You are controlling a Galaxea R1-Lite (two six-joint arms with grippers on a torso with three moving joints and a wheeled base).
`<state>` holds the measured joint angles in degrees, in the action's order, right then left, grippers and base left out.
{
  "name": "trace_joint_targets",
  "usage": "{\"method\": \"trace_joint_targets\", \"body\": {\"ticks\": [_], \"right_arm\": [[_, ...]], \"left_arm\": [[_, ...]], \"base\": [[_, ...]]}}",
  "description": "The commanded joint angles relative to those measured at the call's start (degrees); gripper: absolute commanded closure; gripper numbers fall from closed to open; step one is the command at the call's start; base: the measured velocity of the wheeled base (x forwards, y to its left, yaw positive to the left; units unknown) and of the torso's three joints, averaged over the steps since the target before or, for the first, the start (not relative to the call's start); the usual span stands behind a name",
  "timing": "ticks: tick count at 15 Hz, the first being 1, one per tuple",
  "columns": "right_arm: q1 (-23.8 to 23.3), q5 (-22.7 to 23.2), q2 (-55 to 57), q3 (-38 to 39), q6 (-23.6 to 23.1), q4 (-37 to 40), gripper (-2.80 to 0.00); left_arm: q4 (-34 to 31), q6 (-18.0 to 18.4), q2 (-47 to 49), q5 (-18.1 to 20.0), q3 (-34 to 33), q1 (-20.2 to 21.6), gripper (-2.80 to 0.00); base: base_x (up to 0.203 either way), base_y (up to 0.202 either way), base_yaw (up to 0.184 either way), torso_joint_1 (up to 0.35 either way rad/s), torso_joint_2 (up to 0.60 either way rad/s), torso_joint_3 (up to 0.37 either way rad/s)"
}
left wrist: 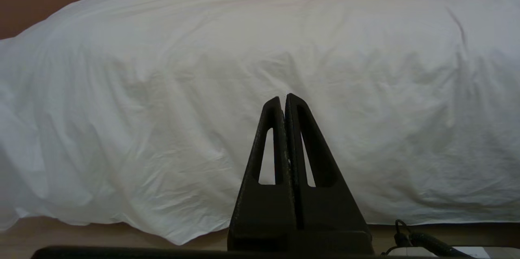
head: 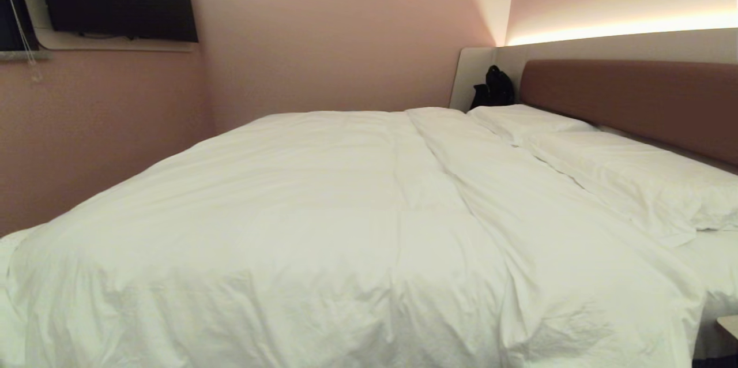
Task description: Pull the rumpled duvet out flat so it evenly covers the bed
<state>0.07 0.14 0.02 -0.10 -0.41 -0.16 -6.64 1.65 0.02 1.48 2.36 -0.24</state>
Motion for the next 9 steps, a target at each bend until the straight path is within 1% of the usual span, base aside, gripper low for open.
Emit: {"method": "trace_joint_targets", "body": {"ticks": [1, 9], "right_arm": [[0.01, 0.04, -0.02, 0.01, -0.02, -0.01, 0.0], [0.01, 0.04, -0.02, 0.01, -0.02, -0.01, 0.0]], "left_arm": [[-0.04, 0.02, -0.02, 0.02, 0.01, 0.03, 0.0], [-0.04, 0.02, -0.02, 0.02, 0.01, 0.03, 0.0]], "base": [[0.0, 0.193, 0.001, 0.002, 0.01, 0.006], [0.0, 0.196, 0.0, 0.003, 0.0, 0.002]]}}
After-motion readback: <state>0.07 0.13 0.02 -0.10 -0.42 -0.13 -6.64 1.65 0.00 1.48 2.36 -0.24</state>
